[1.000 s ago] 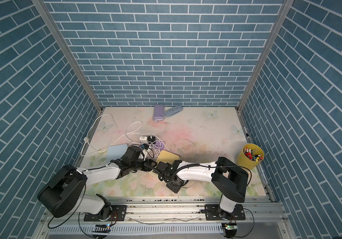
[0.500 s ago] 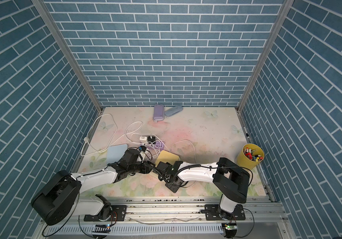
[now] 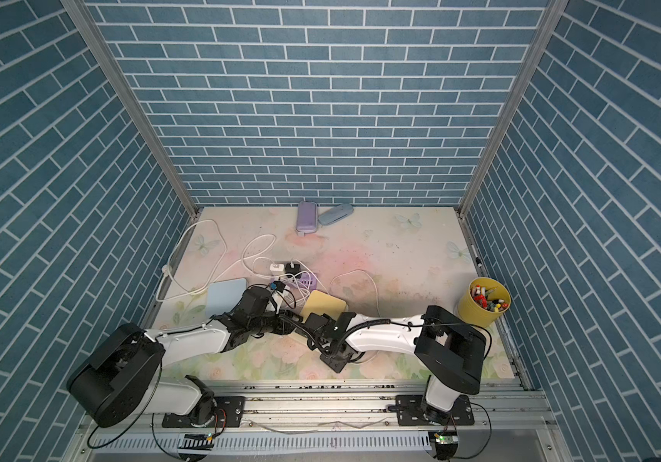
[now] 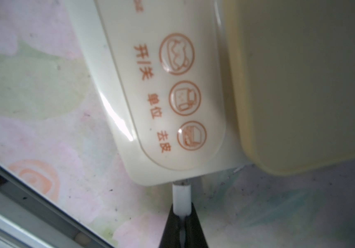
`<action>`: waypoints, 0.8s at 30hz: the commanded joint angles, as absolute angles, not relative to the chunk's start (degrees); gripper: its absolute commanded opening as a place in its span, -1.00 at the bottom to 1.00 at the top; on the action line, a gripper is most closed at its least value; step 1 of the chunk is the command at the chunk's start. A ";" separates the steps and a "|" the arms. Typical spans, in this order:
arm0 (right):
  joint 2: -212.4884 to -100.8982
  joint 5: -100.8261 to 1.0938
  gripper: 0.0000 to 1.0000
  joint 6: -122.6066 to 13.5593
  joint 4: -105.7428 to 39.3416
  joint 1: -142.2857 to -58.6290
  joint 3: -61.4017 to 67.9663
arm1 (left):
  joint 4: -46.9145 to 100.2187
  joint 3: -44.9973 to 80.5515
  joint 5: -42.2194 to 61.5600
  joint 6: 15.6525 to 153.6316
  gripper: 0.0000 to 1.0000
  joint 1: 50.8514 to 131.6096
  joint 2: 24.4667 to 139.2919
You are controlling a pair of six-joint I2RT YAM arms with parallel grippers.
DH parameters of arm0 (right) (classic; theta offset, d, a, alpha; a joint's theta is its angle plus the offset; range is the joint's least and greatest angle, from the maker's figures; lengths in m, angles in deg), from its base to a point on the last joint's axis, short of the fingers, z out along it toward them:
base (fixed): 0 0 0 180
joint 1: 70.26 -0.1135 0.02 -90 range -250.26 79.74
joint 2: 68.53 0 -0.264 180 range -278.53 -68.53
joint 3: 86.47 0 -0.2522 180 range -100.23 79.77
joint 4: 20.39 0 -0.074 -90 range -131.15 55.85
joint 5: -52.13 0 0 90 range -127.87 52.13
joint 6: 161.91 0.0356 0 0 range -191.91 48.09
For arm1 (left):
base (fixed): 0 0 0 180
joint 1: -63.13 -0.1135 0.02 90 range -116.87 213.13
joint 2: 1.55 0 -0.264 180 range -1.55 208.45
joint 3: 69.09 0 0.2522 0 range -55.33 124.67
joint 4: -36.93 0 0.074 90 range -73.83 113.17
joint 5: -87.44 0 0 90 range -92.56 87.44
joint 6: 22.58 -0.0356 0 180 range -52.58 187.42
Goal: Charge the electronic scale
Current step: Insert the charging cable into the electronic scale.
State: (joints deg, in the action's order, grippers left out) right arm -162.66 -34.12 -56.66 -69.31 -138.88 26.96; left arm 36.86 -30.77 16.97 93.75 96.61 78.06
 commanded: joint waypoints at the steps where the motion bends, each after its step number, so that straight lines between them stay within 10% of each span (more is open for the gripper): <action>1: -162.47 -33.20 -1.00 -53.70 -66.87 -138.34 27.88 | 29.33 -32.93 14.87 92.75 0.06 96.89 80.10; 24: -160.04 -36.09 -1.00 -52.48 -62.01 -137.58 31.34 | 29.76 -34.21 14.89 92.97 0.05 96.89 80.91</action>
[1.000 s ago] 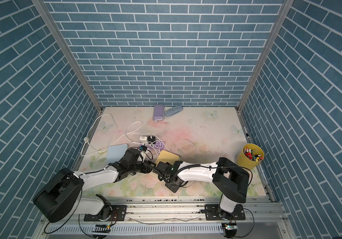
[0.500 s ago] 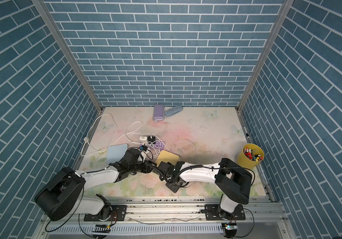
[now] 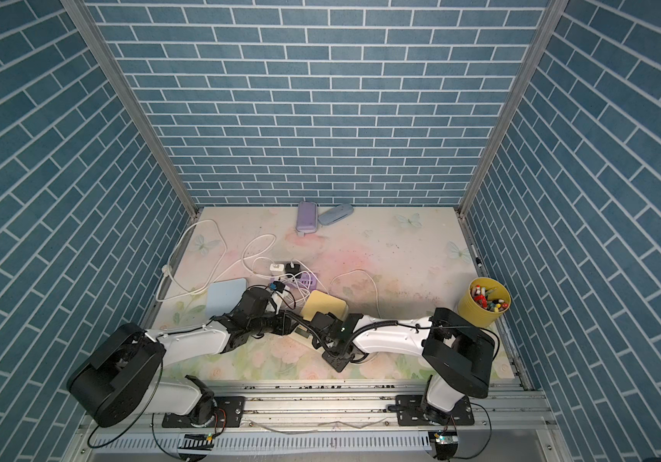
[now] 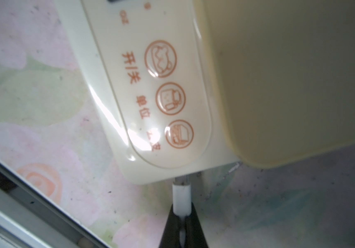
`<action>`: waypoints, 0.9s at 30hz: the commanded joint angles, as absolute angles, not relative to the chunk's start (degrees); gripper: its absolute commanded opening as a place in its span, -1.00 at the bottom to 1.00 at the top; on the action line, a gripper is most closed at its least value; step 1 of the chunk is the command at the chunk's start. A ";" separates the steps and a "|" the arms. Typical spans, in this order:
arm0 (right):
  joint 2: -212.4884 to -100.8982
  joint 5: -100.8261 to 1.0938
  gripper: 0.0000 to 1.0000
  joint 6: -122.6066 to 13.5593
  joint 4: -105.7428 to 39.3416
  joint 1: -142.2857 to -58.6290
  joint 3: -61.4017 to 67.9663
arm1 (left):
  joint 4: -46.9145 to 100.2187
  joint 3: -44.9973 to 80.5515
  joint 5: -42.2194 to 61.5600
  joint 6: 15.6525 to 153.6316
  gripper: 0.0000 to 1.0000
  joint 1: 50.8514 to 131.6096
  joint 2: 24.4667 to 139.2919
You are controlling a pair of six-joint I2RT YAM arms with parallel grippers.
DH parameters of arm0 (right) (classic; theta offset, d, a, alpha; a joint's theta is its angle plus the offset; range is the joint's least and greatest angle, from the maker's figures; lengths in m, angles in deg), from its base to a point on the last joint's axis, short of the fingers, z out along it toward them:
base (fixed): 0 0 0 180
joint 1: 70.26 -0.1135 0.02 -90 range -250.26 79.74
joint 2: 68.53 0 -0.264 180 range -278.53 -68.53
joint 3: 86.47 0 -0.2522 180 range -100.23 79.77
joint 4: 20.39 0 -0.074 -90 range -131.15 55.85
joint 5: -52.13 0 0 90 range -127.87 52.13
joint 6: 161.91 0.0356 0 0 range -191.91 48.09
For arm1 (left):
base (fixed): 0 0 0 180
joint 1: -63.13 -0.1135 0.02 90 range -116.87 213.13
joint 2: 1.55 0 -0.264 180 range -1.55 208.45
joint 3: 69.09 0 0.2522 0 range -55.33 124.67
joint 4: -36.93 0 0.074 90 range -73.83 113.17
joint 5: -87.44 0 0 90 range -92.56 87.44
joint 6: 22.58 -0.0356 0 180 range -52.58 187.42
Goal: Charge the electronic scale
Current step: Insert the charging cable into the electronic scale.
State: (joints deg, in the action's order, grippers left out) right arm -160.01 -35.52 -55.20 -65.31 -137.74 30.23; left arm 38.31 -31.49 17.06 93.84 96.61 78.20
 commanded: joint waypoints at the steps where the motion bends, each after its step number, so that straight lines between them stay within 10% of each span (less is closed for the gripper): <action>1: -160.01 -36.27 -1.00 -52.48 -61.85 -137.55 31.35 | 29.75 -34.23 15.00 92.99 0.05 96.89 81.06; 27: -156.38 -36.68 -1.00 -51.91 -59.07 -137.23 34.06 | 30.89 -34.45 15.90 93.20 0.03 97.04 83.34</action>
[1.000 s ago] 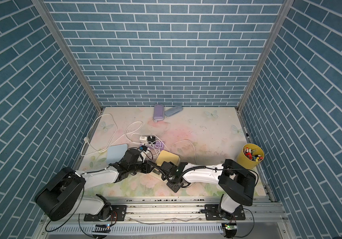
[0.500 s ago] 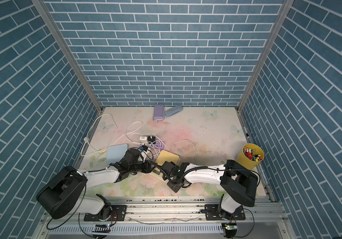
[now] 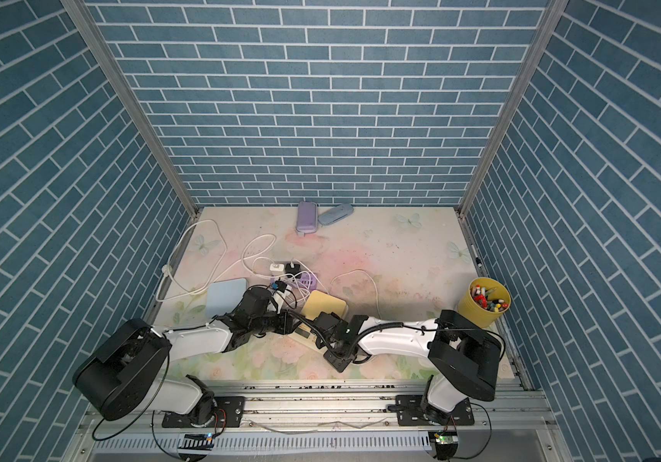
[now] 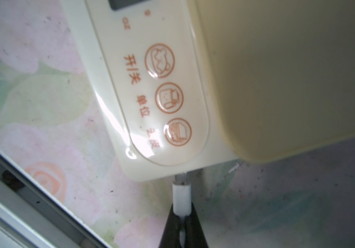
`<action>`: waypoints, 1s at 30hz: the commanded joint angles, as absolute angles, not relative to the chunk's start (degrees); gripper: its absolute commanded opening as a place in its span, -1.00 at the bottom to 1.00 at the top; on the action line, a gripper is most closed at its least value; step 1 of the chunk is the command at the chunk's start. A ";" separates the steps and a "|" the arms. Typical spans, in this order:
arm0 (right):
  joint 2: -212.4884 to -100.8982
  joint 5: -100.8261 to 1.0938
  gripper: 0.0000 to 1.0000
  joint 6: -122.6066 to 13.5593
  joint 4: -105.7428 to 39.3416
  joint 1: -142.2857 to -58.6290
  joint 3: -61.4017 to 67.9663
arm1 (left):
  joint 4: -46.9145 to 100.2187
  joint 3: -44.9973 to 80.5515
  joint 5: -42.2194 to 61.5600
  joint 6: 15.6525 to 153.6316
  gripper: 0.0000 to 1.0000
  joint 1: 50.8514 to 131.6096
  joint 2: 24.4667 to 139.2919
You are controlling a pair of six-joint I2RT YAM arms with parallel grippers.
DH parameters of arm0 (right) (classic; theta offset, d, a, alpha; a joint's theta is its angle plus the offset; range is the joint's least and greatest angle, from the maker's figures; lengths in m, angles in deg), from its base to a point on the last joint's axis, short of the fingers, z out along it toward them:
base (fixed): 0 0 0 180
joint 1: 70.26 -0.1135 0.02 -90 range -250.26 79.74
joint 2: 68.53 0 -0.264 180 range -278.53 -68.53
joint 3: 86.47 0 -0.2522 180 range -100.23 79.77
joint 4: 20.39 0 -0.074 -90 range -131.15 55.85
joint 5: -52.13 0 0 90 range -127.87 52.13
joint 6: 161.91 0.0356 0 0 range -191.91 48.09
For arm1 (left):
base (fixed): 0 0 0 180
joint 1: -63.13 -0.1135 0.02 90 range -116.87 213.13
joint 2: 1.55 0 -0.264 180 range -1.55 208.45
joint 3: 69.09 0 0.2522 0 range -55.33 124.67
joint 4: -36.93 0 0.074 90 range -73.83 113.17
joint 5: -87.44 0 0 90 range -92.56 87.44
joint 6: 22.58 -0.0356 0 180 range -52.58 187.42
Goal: Charge the electronic scale
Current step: Insert the charging cable into the electronic scale.
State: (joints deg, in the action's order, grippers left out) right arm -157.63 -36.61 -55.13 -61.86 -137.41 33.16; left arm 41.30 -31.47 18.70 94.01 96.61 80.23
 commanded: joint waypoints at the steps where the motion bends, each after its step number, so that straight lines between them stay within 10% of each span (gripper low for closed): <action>1: -156.18 -36.55 -1.00 -51.83 -58.87 -137.14 34.23 | 30.83 -34.49 15.93 93.24 0.03 96.98 83.44; 30: -159.98 -40.86 -1.00 -63.47 -61.75 -133.56 28.71 | 30.47 -35.19 17.47 94.59 0.03 102.04 86.31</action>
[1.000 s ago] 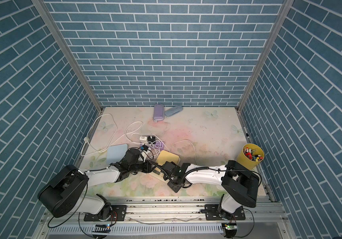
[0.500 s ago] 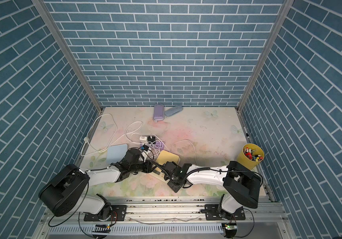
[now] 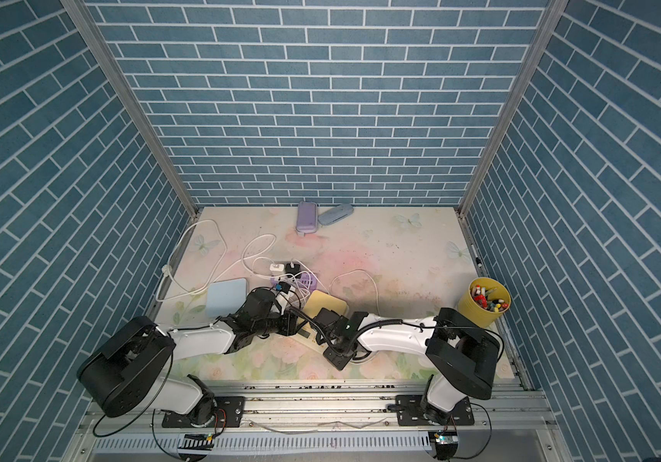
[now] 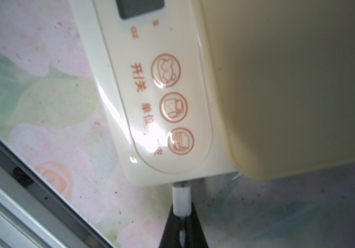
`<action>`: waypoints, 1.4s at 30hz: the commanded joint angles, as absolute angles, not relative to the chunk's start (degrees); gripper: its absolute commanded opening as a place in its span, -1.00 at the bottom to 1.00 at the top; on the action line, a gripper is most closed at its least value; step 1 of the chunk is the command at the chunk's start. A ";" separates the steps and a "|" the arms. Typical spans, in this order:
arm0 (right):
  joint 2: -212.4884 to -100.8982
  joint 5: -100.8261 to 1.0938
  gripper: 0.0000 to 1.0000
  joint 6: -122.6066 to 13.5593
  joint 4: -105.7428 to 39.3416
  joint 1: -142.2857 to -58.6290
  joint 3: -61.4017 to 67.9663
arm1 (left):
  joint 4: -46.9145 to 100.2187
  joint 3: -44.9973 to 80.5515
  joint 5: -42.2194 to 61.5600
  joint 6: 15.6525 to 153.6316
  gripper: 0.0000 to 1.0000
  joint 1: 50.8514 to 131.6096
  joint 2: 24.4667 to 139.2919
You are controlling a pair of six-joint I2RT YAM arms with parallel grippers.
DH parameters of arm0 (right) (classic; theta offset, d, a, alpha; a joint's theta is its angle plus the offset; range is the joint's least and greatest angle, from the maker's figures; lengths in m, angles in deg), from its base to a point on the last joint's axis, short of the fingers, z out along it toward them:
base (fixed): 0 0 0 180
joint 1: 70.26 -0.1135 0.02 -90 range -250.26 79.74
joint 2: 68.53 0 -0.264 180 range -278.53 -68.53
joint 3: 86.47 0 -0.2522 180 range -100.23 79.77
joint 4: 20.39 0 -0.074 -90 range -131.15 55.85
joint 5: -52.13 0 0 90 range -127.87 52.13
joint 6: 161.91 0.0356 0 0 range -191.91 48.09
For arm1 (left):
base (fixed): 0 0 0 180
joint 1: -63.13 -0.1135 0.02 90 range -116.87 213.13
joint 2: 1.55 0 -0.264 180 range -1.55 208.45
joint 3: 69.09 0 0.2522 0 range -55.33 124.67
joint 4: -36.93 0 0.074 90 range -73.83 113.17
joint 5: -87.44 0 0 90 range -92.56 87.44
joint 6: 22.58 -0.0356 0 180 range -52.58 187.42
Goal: Charge the electronic scale
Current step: Insert the charging cable into the electronic scale.
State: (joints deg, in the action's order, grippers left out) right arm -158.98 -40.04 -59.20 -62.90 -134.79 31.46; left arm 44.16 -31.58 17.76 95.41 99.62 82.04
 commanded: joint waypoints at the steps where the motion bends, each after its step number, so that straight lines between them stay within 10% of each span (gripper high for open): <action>1: -160.14 -41.06 -1.00 -64.48 -62.52 -133.18 28.17 | 30.30 -35.00 17.44 94.58 0.03 102.23 86.64; 28: -157.17 -32.66 -0.98 -63.63 -56.85 -128.36 26.87 | 29.83 -29.66 11.63 107.48 0.00 116.31 86.91; 42: -129.52 -22.64 0.09 -49.56 -72.53 -129.67 34.96 | 10.29 -17.36 -0.77 96.97 0.15 114.89 80.74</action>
